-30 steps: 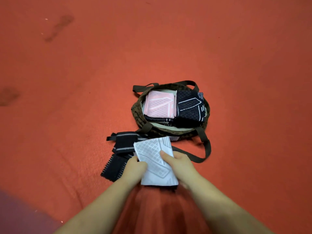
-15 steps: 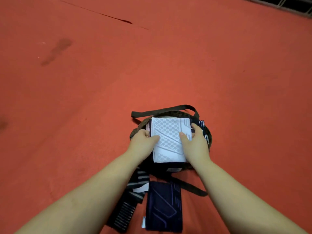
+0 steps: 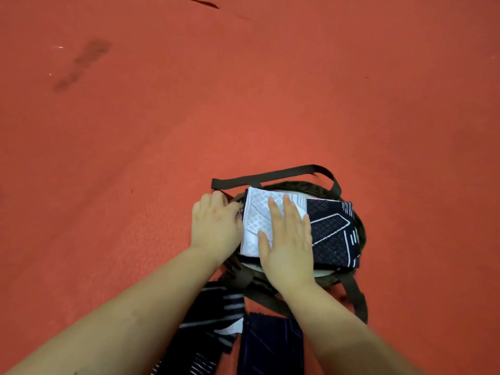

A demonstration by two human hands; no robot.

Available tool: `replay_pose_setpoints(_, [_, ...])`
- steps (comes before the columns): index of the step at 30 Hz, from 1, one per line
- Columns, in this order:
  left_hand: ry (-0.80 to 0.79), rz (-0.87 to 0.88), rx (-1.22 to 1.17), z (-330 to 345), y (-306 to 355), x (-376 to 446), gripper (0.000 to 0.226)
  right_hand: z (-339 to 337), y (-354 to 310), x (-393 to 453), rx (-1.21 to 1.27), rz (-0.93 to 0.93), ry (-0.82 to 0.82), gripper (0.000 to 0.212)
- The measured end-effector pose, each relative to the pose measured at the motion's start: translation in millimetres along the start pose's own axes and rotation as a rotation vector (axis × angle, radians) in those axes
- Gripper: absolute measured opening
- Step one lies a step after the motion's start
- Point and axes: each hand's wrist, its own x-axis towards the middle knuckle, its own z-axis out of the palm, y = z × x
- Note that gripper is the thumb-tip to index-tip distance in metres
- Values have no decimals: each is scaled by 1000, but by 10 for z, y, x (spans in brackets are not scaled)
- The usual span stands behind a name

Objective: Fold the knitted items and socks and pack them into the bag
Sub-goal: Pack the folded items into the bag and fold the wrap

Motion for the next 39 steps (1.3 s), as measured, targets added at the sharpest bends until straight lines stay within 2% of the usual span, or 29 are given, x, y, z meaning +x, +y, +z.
replay_pose_setpoints(1, [-29, -2, 9, 6, -36, 21, 17, 53, -29, 22, -4, -8, -42, 59])
replay_pose_setpoints(2, [-139, -36, -20, -30, -42, 53, 19, 101, -56, 61, 7, 11, -98, 60])
replay_pose_setpoints(5, [-523, -223, -104, -81, -5, 130, 48, 221, -106, 140, -75, 24, -214, 72])
replay_pose_setpoints(6, [-595, -255, -116, -83, 3, 144, 57, 243, -115, 158, -120, 18, -281, 77])
replay_pose_setpoints(7, [-622, -268, -131, -93, 9, 139, 63, 259, -117, 177, -143, 25, -362, 78])
replay_pose_setpoints(11, [-609, -241, -196, -167, -25, 165, 67, 256, -82, 241, -148, 80, -537, 55])
replay_pose_setpoints(15, [-531, -147, -235, -306, 46, 179, 66, 239, -54, 289, -149, 85, -631, 55])
replay_pose_setpoints(18, [-542, -123, -195, -398, 37, 149, 65, 149, -68, 360, -107, 102, -706, 55])
replay_pose_setpoints(20, [-557, -153, -239, -442, 14, 86, 64, 46, -77, 367, -25, 119, -694, 54])
replay_pose_setpoints(21, [-533, -162, -270, -455, 0, 41, 63, -4, -78, 321, 23, 119, -630, 53])
replay_pose_setpoints(23, [-342, -142, -345, -459, -7, -117, 55, -98, -78, 82, 137, 102, -357, 52])
replay_pose_setpoints(25, [-93, -163, -490, -468, 38, -383, 36, -177, -73, -273, 209, 83, -75, 51])
replay_pose_setpoints(26, [-43, -187, -556, -479, 86, -557, 26, -187, -45, -472, 220, 80, 17, 46])
replay_pose_setpoints(27, [-59, -209, -602, -486, 145, -758, 19, -177, -8, -685, 223, 85, 61, 39])
replay_pose_setpoints(29, [-207, -236, -624, -464, 266, -1179, 12, -133, 62, -1099, 230, 137, 77, 30])
replay_pose_setpoints(32, [-508, -226, -528, -306, 376, -1679, 11, 8, 170, -1585, 227, 281, -17, 30])
replay_pose_setpoints(34, [-678, -271, -448, -152, 414, -1845, 20, 63, 212, -1729, 257, 405, -111, 30])
replay_pose_setpoints(36, [-782, -309, -360, -15, 465, -1932, 33, 103, 258, -1787, 234, 486, -209, 35])
replay_pose_setpoints(39, [-846, -369, -304, 101, 554, -2015, 38, 163, 325, -1837, 216, 658, -323, 54])
